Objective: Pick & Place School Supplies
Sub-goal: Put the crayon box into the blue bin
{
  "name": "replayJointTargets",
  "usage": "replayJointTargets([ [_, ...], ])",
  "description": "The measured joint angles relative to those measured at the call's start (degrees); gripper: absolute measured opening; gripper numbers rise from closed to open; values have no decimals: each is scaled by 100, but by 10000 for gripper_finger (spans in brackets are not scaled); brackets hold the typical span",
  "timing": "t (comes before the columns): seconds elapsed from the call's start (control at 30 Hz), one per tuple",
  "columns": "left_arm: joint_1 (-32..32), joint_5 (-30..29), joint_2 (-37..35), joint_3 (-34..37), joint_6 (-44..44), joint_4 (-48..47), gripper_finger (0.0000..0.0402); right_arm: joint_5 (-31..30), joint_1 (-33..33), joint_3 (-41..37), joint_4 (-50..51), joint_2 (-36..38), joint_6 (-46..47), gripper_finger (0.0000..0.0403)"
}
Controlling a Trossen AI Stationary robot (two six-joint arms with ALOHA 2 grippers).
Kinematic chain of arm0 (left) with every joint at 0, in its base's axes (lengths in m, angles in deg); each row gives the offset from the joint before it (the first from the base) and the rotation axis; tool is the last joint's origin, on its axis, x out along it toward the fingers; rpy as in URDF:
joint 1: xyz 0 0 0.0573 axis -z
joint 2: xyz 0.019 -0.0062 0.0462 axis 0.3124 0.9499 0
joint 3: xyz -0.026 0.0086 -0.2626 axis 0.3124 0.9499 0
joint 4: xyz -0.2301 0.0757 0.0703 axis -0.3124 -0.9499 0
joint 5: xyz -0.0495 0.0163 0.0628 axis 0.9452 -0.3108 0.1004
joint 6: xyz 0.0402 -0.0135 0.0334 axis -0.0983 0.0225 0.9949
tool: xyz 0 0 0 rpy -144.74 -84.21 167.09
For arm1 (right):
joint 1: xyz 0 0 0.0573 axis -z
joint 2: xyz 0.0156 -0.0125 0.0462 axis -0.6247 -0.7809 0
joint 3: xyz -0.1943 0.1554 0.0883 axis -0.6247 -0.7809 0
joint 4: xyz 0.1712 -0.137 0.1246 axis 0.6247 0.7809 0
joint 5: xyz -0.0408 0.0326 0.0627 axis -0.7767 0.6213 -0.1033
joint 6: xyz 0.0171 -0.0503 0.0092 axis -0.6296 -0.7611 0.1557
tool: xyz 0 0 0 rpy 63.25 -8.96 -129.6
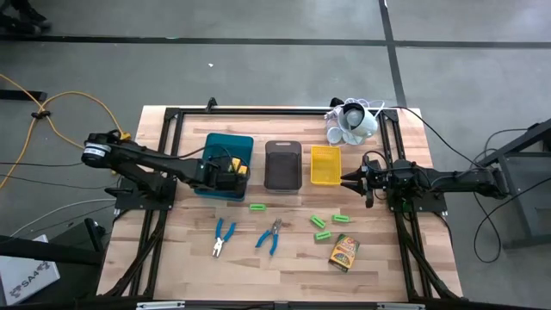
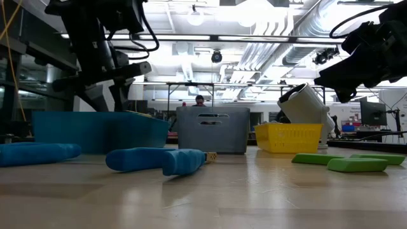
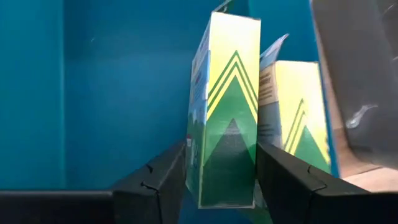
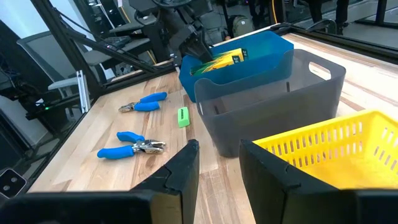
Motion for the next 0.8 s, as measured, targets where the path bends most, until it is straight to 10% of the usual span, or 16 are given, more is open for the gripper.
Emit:
replayJointTargets([
  [0.8, -14, -244, -1540, -2, 2089, -48, 185, 0, 1, 0, 0, 1, 0, 106],
])
